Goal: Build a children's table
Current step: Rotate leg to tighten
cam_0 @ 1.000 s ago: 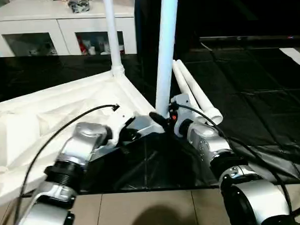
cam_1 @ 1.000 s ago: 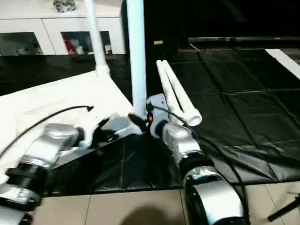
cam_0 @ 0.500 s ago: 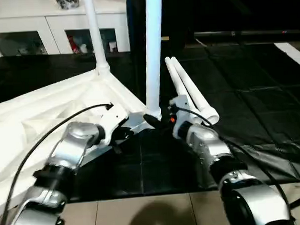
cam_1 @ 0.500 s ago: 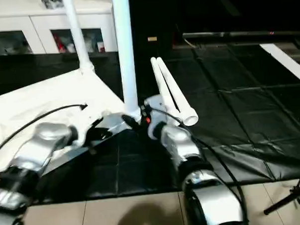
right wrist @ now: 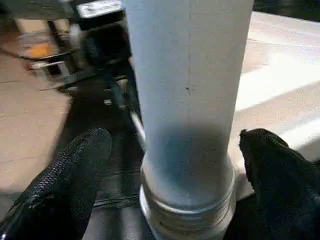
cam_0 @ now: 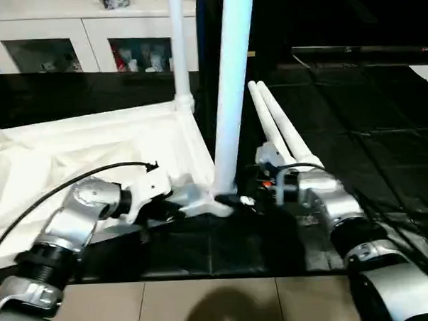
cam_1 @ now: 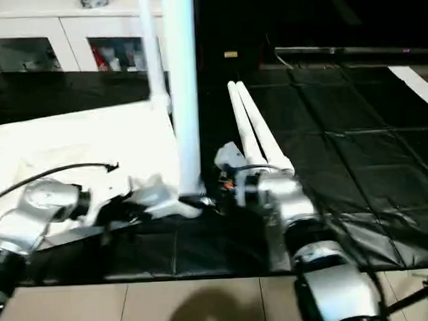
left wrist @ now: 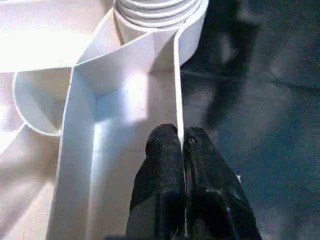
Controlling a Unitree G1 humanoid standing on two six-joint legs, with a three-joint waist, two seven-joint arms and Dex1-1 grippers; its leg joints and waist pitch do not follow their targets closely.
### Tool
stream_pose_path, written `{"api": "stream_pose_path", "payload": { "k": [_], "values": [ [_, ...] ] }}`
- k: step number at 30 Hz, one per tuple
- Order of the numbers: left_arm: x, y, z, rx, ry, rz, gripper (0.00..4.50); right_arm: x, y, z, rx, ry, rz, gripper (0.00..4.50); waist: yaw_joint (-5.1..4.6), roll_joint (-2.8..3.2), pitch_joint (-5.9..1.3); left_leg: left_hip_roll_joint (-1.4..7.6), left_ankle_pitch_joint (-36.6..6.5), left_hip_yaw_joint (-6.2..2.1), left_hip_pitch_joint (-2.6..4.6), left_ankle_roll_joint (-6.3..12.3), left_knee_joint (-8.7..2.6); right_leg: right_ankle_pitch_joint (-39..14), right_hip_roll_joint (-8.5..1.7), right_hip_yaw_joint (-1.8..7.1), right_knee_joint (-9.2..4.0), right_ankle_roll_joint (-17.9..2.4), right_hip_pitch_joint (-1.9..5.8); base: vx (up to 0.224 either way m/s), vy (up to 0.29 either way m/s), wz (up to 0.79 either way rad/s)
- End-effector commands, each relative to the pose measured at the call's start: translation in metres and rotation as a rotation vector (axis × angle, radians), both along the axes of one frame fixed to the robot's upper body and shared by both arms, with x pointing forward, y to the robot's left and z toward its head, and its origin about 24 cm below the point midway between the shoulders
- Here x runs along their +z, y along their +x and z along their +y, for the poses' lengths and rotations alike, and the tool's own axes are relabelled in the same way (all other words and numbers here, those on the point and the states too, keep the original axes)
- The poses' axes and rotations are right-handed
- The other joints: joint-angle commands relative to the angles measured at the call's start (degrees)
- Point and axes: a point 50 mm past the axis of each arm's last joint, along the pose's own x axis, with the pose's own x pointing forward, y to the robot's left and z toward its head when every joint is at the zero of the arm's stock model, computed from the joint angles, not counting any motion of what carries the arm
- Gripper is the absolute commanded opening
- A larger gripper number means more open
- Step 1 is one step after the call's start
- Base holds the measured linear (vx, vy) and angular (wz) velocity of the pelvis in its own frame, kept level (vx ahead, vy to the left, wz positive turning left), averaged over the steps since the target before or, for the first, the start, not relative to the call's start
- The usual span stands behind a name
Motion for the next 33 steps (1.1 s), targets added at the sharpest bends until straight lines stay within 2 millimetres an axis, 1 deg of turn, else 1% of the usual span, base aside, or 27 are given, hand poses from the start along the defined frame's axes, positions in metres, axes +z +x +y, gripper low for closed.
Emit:
{"api": "stream_pose_path", "payload": {
  "k": [1,4,5,7,8,12,13,15,17,18,21,22,23,25,27,29,33],
  "values": [
    [-0.0077,-0.0097,-0.0034,-0.103,0.049,0.05,0.0,0.012,0.0028,0.0038,0.073,0.001,-0.022,4.41,0.11,0.42,-3.96,-0.06,-5.84,0.81,-0.3,4.31,-3.3,-1.77,-4.35,3.26,-3.56,-13.43,3.84,0.0,0.0,0.0],
    [-0.0075,-0.011,-0.0029,-0.135,0.065,0.058,0.0,0.0128,0.0029,0.0068,0.11,-0.014,-0.021,4.41,0.13,0.43,-3.97,-0.03,-5.51,0.78,-0.25,4.13,-3.32,-1.76,-4.37,3.19,-3.45,-13.63,3.75,0.0,0.0,0.0],
    [-0.0073,-0.0111,-0.0029,-0.147,0.067,0.059,0.0,0.0133,0.0031,0.0078,0.117,-0.015,-0.019,4.14,0.14,0.4,-3.95,-0.01,-5.77,0.81,-0.22,3.98,-3.33,-2.16,-4.38,3.22,-3.47,-13.56,3.71,0.0,0.0,0.0],
    [-0.0064,-0.0114,-0.0036,-0.165,0.067,0.061,0.0,0.0142,0.0036,0.0099,0.129,-0.015,-0.015,4.05,0.26,0.48,-3.93,0.01,-5.77,0.83,-0.14,3.8,-3.36,-2.44,-4.41,3.27,-3.52,-13.45,3.66,0.0,0.0,0.0],
    [-0.0056,-0.0112,-0.0052,-0.178,0.071,0.058,0.0,0.0148,0.0042,0.0116,0.136,-0.013,-0.008,4.0,0.28,0.36,-4.0,0.03,-5.68,0.85,-0.13,3.71,-3.35,-2.17,-4.41,3.28,-3.46,-13.45,3.67,0.0,0.0,0.0],
    [-0.0054,-0.011,-0.0067,-0.186,0.07,0.057,0.0,0.0147,0.0029,0.0122,0.164,-0.012,0.012,3.56,0.59,0.41,-4.11,-0.02,-4.92,0.85,-0.17,3.75,-3.24,-0.69,-4.36,3.25,-3.3,-13.56,3.74,0.0,0.0,0.0],
    [-0.0055,-0.0111,-0.0067,-0.19,0.071,0.058,0.0,0.0144,0.0021,0.0121,0.179,-0.015,0.019,3.56,0.59,0.41,-4.11,-0.02,-4.92,0.85,-0.17,3.75,-3.24,-0.69,-4.36,3.25,-3.3,-13.56,3.74,0.0,0.0,0.0],
    [-0.0061,-0.0113,-0.0063,-0.196,0.076,0.059,0.0,0.0126,0.0003,0.0113,0.203,-0.031,0.028,3.37,0.66,0.37,-4.13,-0.01,-5.05,0.84,-0.19,3.81,-3.22,-0.64,-4.39,3.26,-3.27,-13.44,3.74,0.0,0.0,0.0],
    [-0.0064,-0.0112,-0.0059,-0.195,0.077,0.059,0.0,0.0118,-0.0003,0.0108,0.21,-0.035,0.031,3.29,0.7,0.33,-4.17,-0.04,-4.59,0.84,-0.21,3.81,-3.19,-0.26,-4.38,3.26,-3.2,-13.44,3.78,0.0,0.0,0.0],
    [-0.0065,-0.011,-0.0055,-0.195,0.077,0.059,0.0,0.0116,-0.0003,0.0107,0.212,-0.035,0.033,3.05,0.72,0.34,-4.17,-0.05,-4.43,0.84,-0.23,3.86,-3.17,-0.18,-4.37,3.24,-3.21,-13.41,3.77,0.0,0.0,0.0],
    [-0.0067,-0.0106,-0.0048,-0.192,0.076,0.06,0.0,0.011,-0.0007,0.0101,0.219,-0.037,0.04,2.96,0.81,0.34,-4.18,-0.03,-4.63,0.84,-0.18,3.73,-3.18,-0.68,-4.39,3.25,-3.25,-13.27,3.77,0.0,0.0,0.0],
    [-0.0068,-0.0105,-0.0047,-0.19,0.075,0.061,0.0,0.0106,-0.001,0.0099,0.22,-0.039,0.04,2.78,0.88,0.33,-4.19,-0.05,-4.52,0.85,-0.21,3.73,-3.15,-0.68,-4.38,3.27,-3.24,-13.22,3.78,0.0,0.0,0.0],
    [-0.0068,-0.0105,-0.0046,-0.189,0.074,0.062,0.0,0.0103,-0.0011,0.0099,0.221,-0.04,0.042,2.78,0.95,0.35,-4.19,-0.03,-4.48,0.86,-0.18,3.71,-3.15,-0.75,-4.38,3.26,-3.25,-13.19,3.75,0.0,0.0,0.0],
    [-0.0069,-0.0104,-0.0044,-0.187,0.071,0.063,0.0,0.0088,-0.0019,0.0099,0.225,-0.045,0.043,2.51,1.16,0.38,-4.17,0.0,-4.82,0.87,-0.1,3.56,-3.16,-1.28,-4.37,3.26,-3.27,-13.13,3.66,0.0,0.0,0.0],
    [-0.0071,-0.0101,-0.004,-0.184,0.07,0.064,0.0,0.0079,-0.0026,0.0102,0.229,-0.047,0.046,2.42,1.25,0.38,-4.22,0.02,-4.82,0.86,-0.12,3.46,-3.15,-1.08,-4.39,3.26,-3.21,-13.1,3.67,0.0,0.0,0.0],
    [-0.0071,-0.01,-0.004,-0.184,0.07,0.064,0.0,0.0076,-0.0028,0.0103,0.231,-0.047,0.048,2.21,1.25,0.36,-4.16,0.0,-5.01,0.87,-0.14,3.37,-3.16,-1.25,-4.36,3.27,-3.25,-13.04,3.65,0.0,0.0,0.0],
    [-0.0069,-0.0091,-0.0035,-0.175,0.065,0.063,0.0,0.006,-0.0042,0.0107,0.239,-0.047,0.054,2.09,1.27,0.32,-4.21,-0.06,-4.85,0.86,-0.16,3.37,-3.11,-1.21,-4.35,3.29,-3.22,-12.9,3.71,0.0,0.0,0.0]
  ]
}}
